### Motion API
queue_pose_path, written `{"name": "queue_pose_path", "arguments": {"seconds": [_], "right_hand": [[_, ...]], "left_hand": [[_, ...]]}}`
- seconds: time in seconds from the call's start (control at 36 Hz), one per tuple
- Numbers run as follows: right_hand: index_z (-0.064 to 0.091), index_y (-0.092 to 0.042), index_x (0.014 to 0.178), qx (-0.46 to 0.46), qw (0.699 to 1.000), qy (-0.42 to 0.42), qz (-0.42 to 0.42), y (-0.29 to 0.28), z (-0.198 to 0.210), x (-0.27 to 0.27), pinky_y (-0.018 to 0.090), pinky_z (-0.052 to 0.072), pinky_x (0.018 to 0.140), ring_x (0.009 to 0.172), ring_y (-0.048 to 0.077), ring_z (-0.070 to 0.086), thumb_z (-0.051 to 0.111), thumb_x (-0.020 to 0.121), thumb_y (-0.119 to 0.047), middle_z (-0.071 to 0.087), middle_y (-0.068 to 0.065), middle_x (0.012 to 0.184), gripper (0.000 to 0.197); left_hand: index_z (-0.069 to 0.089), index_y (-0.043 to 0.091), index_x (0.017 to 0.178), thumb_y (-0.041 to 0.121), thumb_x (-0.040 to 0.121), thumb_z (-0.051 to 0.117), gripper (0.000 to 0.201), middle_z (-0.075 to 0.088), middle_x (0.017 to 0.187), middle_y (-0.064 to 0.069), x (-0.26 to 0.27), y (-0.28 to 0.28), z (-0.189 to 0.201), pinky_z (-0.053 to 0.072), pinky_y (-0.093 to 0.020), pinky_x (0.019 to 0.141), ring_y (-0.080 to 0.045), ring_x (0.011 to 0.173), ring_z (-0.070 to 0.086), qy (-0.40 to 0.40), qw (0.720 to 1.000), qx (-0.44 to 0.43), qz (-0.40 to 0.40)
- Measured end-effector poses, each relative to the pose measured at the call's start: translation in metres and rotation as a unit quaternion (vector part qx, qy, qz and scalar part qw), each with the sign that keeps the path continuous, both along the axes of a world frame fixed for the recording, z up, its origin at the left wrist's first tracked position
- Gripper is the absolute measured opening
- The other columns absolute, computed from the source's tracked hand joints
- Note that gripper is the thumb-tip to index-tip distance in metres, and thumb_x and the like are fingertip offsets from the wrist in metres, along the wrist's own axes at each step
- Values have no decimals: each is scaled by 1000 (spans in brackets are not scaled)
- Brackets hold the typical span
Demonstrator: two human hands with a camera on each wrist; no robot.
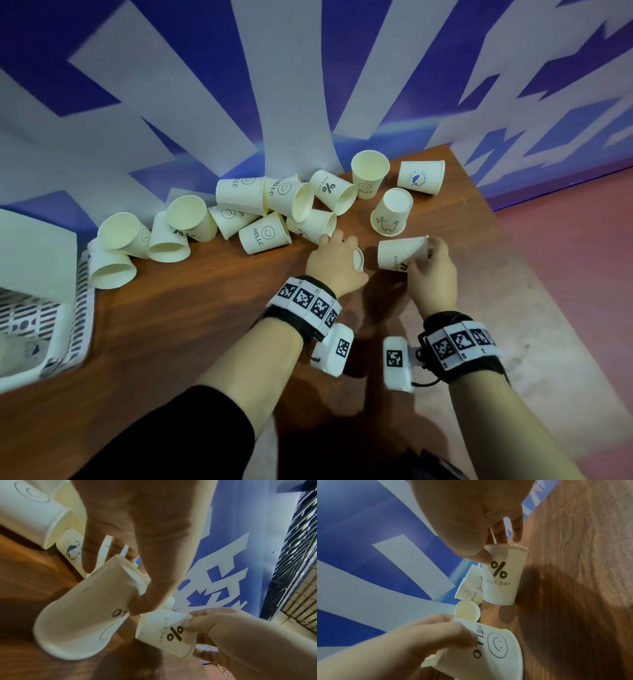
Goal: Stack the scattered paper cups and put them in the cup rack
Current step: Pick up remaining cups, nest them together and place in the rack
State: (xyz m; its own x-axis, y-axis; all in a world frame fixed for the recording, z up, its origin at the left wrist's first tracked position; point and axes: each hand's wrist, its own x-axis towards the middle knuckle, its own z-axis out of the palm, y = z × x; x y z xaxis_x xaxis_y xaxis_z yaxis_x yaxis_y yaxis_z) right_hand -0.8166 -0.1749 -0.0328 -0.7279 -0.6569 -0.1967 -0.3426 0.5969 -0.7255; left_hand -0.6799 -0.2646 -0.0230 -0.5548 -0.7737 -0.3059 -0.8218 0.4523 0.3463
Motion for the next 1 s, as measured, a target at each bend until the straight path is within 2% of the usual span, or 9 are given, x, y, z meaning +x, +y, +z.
{"name": "queue_pose_path", "arguments": {"seconds": [0.17,0.31,0.47,0.58,0.67,0.78,0.86,0.94,1.0], "right_hand": [[43,-15,134,-3,999,19,29,7,8,13,50,47,93,109,36,58,42,91,-10,62,15,119,43],[46,-17,130,-18,999,19,40,14,16,30,49,49,90,108,35,58,44,90,-8,64,12,116,42],[50,-15,128,-38,996,16,74,22,28,58,50,48,91,107,34,59,46,89,-9,65,11,115,40],[53,-13,124,-63,990,3,125,22,40,82,49,48,90,105,32,59,47,85,-6,65,12,112,40],[54,-12,122,-88,982,7,165,20,49,104,47,49,90,104,29,59,50,88,-8,65,13,110,34],[58,-11,117,-120,971,32,203,16,60,131,48,48,90,104,30,60,52,89,-8,66,14,110,29],[58,-9,116,-146,963,31,224,15,68,152,45,50,89,103,26,61,54,89,-6,65,13,110,28],[58,-7,117,-166,954,33,246,14,77,175,44,51,89,103,25,62,54,89,-6,66,12,108,28],[59,-7,116,-176,948,35,262,12,82,192,41,51,89,103,25,62,54,89,-5,66,12,109,27]], "left_hand": [[46,12,123,38,80,67,54,47,124,-8,22,5,12,43,-39,94,-29,117,44,-9,997,70,44],[49,9,115,37,79,69,51,54,113,-6,50,11,25,40,-29,79,-23,103,52,88,976,127,155],[51,19,110,38,81,70,40,54,111,0,93,25,30,40,-22,67,-13,95,53,272,898,198,282],[51,21,107,32,82,72,34,57,115,-2,118,35,36,42,-22,67,-15,97,58,365,844,208,333],[48,22,110,25,84,71,35,55,114,0,138,43,37,43,-18,67,-12,97,56,399,826,206,341],[45,26,116,22,82,73,45,54,121,0,168,50,39,49,-30,87,-18,111,55,417,824,196,330],[37,24,135,19,81,74,66,52,125,3,193,55,45,46,-26,88,-12,111,52,415,837,185,305],[23,32,147,22,79,76,86,50,128,3,220,58,51,42,-29,96,-13,115,50,402,857,162,278],[20,36,148,21,80,76,90,49,123,5,237,60,55,42,-22,89,-8,111,51,401,864,143,271]]}}
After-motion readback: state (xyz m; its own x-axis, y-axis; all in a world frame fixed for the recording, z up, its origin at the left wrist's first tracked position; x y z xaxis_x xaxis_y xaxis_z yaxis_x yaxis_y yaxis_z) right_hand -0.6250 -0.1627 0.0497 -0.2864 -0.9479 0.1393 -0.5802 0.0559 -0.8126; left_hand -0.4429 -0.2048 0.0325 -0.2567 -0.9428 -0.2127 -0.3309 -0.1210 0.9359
